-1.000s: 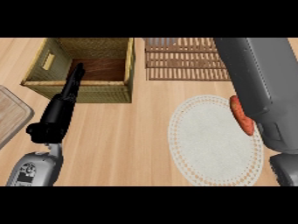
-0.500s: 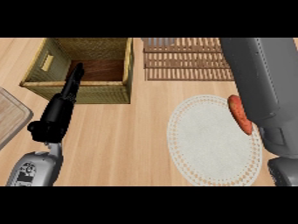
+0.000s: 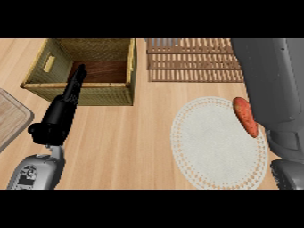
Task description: Pick the lemon from the placemat and place it in the tiered shelf
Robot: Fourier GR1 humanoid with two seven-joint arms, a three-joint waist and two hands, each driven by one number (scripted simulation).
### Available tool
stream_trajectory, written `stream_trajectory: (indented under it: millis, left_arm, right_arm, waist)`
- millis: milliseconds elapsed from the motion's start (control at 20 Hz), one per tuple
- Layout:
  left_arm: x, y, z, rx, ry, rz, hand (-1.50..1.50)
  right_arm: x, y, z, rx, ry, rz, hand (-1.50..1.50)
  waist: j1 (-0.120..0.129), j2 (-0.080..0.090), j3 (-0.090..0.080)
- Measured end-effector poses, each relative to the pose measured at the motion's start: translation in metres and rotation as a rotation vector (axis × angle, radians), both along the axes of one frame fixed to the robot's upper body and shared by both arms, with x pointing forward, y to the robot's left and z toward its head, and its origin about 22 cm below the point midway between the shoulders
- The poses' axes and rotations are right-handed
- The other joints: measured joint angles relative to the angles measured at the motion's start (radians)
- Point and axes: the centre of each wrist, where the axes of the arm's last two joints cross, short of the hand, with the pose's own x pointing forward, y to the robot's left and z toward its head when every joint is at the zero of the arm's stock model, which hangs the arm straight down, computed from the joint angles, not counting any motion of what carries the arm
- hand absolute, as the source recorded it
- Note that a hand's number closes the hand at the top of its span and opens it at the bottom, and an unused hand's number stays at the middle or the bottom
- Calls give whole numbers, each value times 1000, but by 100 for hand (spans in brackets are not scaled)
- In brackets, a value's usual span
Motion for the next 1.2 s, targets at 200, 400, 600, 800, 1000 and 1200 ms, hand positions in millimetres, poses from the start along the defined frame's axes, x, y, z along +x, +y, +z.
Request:
stream_trajectory:
  millis: [200,400,600,800,1000,1200]
  left_arm:
    - [-1,4,-1,4,-7,0,0]
    - [-5,7,-4,6,-6,7,0]
    - [-7,13,-4,6,6,27,0]
    - [-11,16,-7,6,9,55,0]
    - [-14,22,-7,9,14,77,0]
    - [-17,26,-7,8,20,84,0]
  right_arm:
    - [-12,-13,26,88,-109,4,-150]
    - [-28,-33,49,166,-203,-36,-150]
    - [-48,-64,68,250,-222,-93,-150]
    - [-68,-96,69,315,-150,-130,-150]
    - [-93,-130,63,322,-80,-139,-150]
    - [-122,-159,57,288,-13,-139,-150]
  waist:
    - [-5,-1,0]
    - [-16,-6,0]
    - [-33,-12,-1]
    - [-55,-19,-1]
    - [-75,-23,0]
    - [-87,-25,0]
